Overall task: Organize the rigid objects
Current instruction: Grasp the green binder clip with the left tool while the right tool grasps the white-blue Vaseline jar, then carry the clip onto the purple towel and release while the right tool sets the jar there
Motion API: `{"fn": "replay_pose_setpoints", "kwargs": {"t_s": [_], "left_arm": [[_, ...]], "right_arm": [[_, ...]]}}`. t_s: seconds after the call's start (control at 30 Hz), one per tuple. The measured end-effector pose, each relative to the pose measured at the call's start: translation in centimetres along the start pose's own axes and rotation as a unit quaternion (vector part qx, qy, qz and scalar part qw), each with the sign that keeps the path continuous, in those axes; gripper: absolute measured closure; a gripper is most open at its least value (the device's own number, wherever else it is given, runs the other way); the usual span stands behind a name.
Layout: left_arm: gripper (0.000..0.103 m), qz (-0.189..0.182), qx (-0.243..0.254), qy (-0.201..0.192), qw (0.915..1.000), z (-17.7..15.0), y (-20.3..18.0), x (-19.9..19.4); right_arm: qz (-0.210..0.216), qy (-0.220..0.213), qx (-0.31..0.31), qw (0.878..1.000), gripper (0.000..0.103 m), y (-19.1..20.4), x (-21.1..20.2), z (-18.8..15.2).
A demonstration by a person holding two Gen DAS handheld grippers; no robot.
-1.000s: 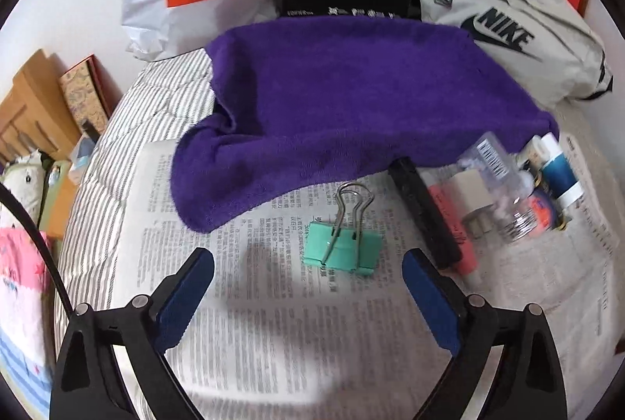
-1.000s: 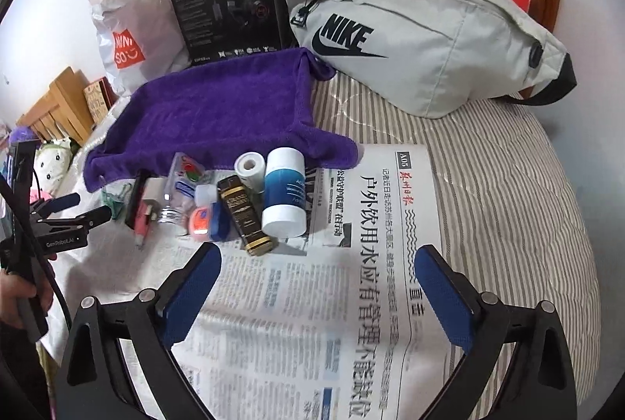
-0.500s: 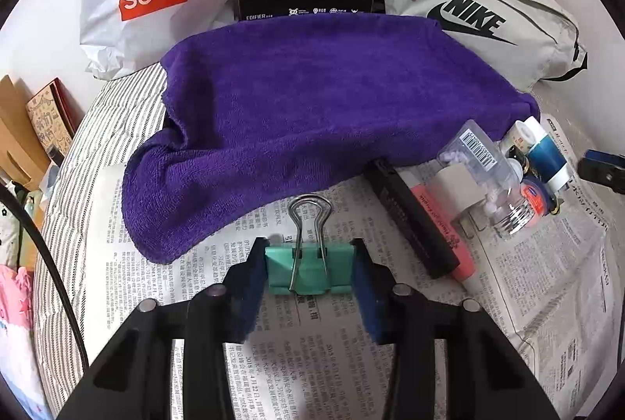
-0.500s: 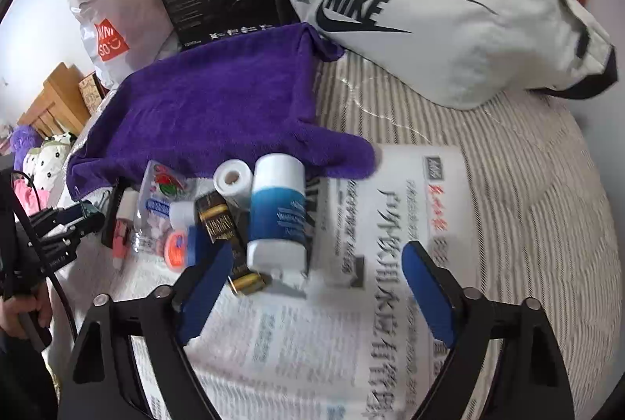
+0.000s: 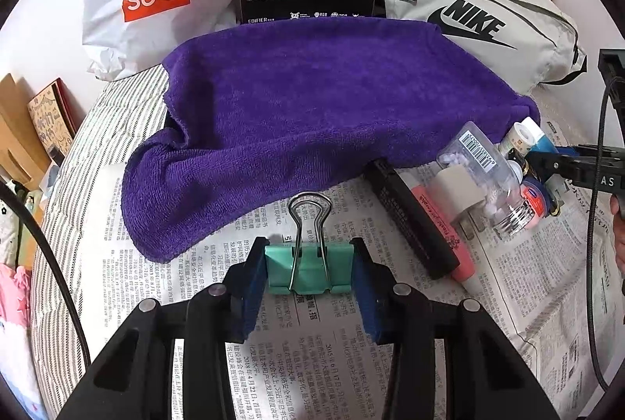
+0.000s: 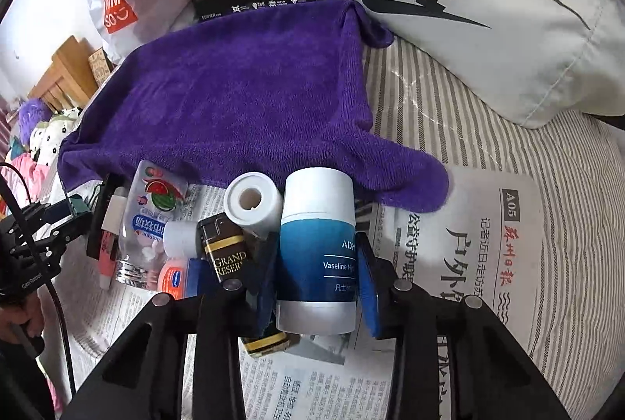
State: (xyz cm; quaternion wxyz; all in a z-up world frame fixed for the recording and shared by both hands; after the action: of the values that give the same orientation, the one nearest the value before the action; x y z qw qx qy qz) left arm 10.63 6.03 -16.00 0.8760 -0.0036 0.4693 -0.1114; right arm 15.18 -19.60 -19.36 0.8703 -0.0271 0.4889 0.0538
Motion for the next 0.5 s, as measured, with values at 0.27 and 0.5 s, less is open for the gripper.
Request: {"fn": "replay_pose_setpoints", "kwargs": {"t_s": [0.27, 0.5], "left_arm": [[0.064, -0.005, -0.007, 0.002, 1.0000, -0.1, 0.2, -0.1], [0.064, -0.023, -0.034, 0.001, 0.9991, -0.2, 1.0, -1.8]], "right_arm": [[0.005, 0.000, 0.014, 1.000, 0.067, -1.1, -1.1, -0.6], [0.014, -0.016, 0.021, 1.000, 0.067, -2.2, -3.9, -1.0]]}}
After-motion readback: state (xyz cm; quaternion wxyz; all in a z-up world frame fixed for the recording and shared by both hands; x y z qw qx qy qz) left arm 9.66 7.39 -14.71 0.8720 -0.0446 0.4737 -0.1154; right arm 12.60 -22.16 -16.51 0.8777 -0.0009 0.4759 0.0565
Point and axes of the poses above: each gripper's, at about its wrist camera, not at the fingertips, and x roughly the way its jaws point, y to its left, z to its top, the point moved 2 cm from there along x, roughly the way its jaws point, and after that the axes turned 8 degrees about -z, right-handed, at the moved point
